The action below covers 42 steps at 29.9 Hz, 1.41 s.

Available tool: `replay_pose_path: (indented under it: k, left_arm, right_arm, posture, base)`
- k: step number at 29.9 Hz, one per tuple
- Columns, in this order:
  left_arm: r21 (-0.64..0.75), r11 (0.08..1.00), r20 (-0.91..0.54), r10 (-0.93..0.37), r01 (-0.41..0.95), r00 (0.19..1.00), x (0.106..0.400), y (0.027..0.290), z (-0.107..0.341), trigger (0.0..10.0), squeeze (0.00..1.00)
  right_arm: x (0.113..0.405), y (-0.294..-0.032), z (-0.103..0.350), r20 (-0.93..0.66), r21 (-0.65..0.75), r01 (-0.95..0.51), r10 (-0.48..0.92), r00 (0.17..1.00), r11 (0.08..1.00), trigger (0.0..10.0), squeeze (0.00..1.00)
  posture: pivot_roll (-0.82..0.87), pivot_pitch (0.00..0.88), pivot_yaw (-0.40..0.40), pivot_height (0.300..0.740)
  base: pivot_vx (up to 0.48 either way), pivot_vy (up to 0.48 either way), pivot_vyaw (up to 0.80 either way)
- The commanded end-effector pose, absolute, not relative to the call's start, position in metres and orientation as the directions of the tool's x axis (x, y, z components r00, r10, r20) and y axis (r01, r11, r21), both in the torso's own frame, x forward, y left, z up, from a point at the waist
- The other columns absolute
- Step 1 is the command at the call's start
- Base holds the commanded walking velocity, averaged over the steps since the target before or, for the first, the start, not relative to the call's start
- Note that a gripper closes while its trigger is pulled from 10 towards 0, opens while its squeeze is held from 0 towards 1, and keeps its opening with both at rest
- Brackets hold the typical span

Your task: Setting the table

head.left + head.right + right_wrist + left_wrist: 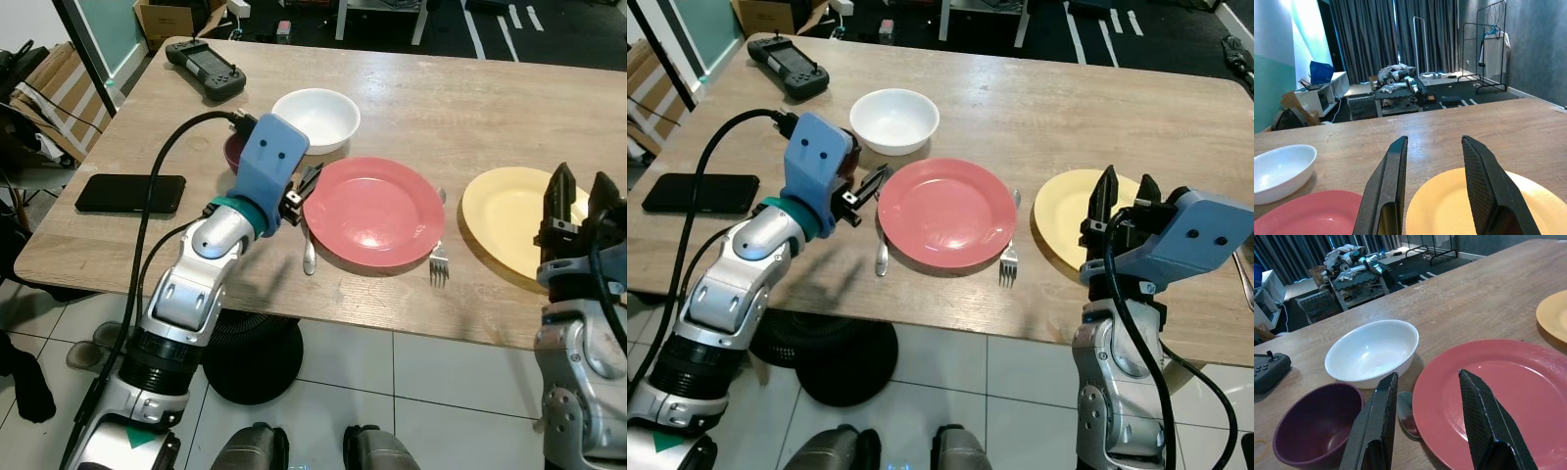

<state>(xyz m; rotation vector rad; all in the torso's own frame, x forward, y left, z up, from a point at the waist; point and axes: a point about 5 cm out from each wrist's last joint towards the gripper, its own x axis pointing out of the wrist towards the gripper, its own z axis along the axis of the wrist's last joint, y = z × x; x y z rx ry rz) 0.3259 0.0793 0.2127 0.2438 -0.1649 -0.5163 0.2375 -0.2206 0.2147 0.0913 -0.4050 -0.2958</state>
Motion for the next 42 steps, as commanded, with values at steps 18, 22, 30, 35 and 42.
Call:
replay_pose_path:
  k: [18,22,30,35,42]
  left_arm:
    - [0.26,0.852,0.107,-0.493,0.454,0.863,0.331,0.0753,0.2052,10.0,0.0]
    - [0.255,0.854,0.107,-0.491,0.454,0.864,0.3307,0.0746,0.2034,10.0,0.0]
    - [0.262,0.851,0.108,-0.494,0.454,0.863,0.3312,0.0742,0.2033,10.0,0.0]
    - [0.265,0.852,0.11,-0.493,0.452,0.863,0.3322,0.0749,0.2035,10.0,0.0]
    - [0.269,0.852,0.111,-0.49,0.448,0.865,0.3328,0.0756,0.2035,10.0,0.0]
  right_arm:
    - [0.236,-0.2265,0.2138,0.373,0.145,0.299,-0.332,0.866,0.943,10.0,0.0]
    - [0.2363,-0.2267,0.2144,0.372,0.136,0.299,-0.328,0.868,0.945,10.0,0.0]
    - [0.2357,-0.2272,0.2137,0.371,0.14,0.305,-0.336,0.866,0.942,10.0,0.0]
    - [0.2363,-0.2267,0.2135,0.371,0.143,0.304,-0.336,0.866,0.942,10.0,0.0]
    - [0.2372,-0.2265,0.2128,0.37,0.146,0.303,-0.336,0.866,0.942,10.0,0.0]
  posture:
    - [-0.05,0.0,0.053,0.74]
    - [-0.05,0.004,0.052,0.74]
    - [-0.05,0.003,0.061,0.74]
    - [-0.04,0.0,0.065,0.74]
    - [-0.03,0.0,0.064,0.74]
  base:
    - [0.0,0.0,0.0]
    - [0.0,0.0,0.0]
    - [0.0,0.0,0.0]
    - [0.0,0.0,0.0]
    - [0.0,0.0,0.0]
